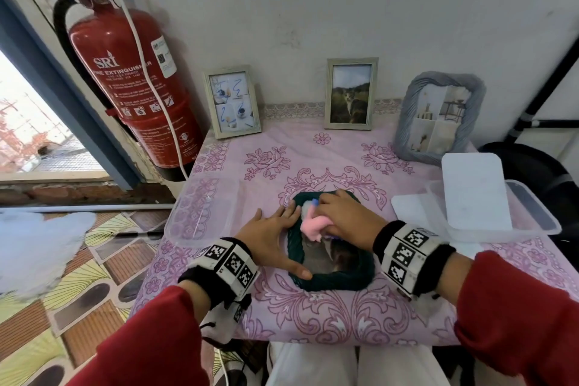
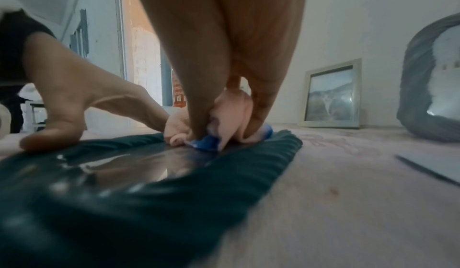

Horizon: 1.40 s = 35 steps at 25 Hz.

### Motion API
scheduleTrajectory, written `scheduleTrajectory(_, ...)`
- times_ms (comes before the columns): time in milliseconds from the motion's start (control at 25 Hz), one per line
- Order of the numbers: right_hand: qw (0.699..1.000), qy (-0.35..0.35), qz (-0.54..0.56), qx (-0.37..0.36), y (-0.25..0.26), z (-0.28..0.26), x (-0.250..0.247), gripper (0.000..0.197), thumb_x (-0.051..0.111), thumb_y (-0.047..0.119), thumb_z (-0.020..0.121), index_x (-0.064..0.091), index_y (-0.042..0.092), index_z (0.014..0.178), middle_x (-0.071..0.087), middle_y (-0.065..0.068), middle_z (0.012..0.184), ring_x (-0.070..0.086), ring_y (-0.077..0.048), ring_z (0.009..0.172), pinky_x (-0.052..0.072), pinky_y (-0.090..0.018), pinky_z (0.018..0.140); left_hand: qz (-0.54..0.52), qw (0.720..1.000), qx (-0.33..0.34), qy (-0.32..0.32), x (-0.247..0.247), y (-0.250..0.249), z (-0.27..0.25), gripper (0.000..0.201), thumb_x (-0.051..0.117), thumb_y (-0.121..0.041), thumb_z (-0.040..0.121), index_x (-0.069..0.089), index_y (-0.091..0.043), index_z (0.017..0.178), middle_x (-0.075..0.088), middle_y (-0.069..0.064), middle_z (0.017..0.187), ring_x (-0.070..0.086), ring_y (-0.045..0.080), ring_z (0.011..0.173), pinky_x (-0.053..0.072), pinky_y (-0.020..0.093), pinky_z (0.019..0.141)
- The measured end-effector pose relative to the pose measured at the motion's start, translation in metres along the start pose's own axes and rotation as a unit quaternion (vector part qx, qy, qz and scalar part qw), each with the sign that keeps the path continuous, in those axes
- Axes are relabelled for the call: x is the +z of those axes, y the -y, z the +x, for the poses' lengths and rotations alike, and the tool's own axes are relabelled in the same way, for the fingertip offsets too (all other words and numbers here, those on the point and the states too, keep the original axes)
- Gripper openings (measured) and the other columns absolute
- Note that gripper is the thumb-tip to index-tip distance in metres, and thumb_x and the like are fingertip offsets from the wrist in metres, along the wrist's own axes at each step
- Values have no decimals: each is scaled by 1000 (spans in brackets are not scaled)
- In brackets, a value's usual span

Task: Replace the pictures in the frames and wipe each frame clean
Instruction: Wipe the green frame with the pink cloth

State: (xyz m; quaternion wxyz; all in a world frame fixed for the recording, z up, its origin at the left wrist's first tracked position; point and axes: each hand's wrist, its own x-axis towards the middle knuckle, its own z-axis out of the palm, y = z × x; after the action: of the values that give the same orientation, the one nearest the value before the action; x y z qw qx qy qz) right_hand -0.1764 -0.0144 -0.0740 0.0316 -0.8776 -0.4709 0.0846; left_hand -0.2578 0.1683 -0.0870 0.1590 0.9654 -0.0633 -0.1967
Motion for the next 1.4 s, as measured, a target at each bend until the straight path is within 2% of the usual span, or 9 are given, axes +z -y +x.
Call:
scheduleTrajectory(200,993,10,-33,-114,16,-28,12,27,46,15,92,56,18,117,48,2,126,37,-18,106,27,-26,90,8,1000,-7,-5,2,4,1,128,69,-74,55,-3,-28,149,-11,-13,157,-5,0,143,-10,52,116)
scheduleTrajectory(280,994,6,-8,-106,19,-49,13,33,50,14,88,52,18,121,48,2,128,38,-18,107,32,-29,90,6,1000,-6,-6,1,5,1,128,69,-74,55,-3,-28,149,-11,-14,156,-4,0,143,-14,54,114)
scheduleTrajectory(400,995,-6,-66,-71,1,-62,7,37,47,14,90,47,17,127,48,2,129,40,-20,115,34,-31,90,-5,1000,-4,-3,1,5,0,126,69,-73,56,-4,-28,149,-10,-14,156,-3,1,144,-16,58,112)
scheduleTrajectory(600,996,1,-85,-3,-20,-31,-4,35,41,7,91,50,14,123,49,-2,124,38,-20,110,30,-28,89,0,1000,-5,12,0,4,1,127,70,-72,57,-5,-28,149,-15,-13,156,-2,5,145,-14,60,112)
scheduleTrajectory(720,1000,3,-27,-13,-7,-9,-2,31,47,6,87,57,10,115,49,-4,123,39,-22,109,30,-29,90,15,1000,-7,17,-1,3,3,127,68,-74,56,-6,-29,149,-16,-13,155,-1,5,145,-16,60,111)
scheduleTrajectory(840,998,1,7,-63,13,-7,6,24,48,9,85,60,12,106,53,-2,116,40,-21,104,32,-33,86,19,1000,-9,13,-1,2,2,126,68,-74,57,-6,-30,149,-14,-12,156,-4,5,145,-16,60,111)
scheduleTrajectory(1080,993,13,34,-111,23,-48,18,38,48,8,86,55,20,122,54,7,125,40,-18,111,33,-33,93,25,1000,-15,11,-3,-1,-2,125,68,-72,59,-6,-29,149,-12,-13,157,-2,5,145,-16,60,110)
scheduleTrajectory(1240,997,14,-29,-71,-4,-76,13,40,45,8,89,51,25,124,52,11,124,35,-12,108,26,-24,86,-3,1000,-10,14,-3,0,-3,122,69,-69,61,-7,-30,149,-14,-13,156,-6,6,145,-15,62,110)
scheduleTrajectory(1400,993,17,-109,-28,-22,-62,1,43,39,6,89,46,19,129,51,4,127,37,-19,112,31,-31,89,-23,1000,-5,20,-1,2,-2,122,70,-67,62,-8,-30,149,-15,-13,156,-8,6,145,-9,63,112)
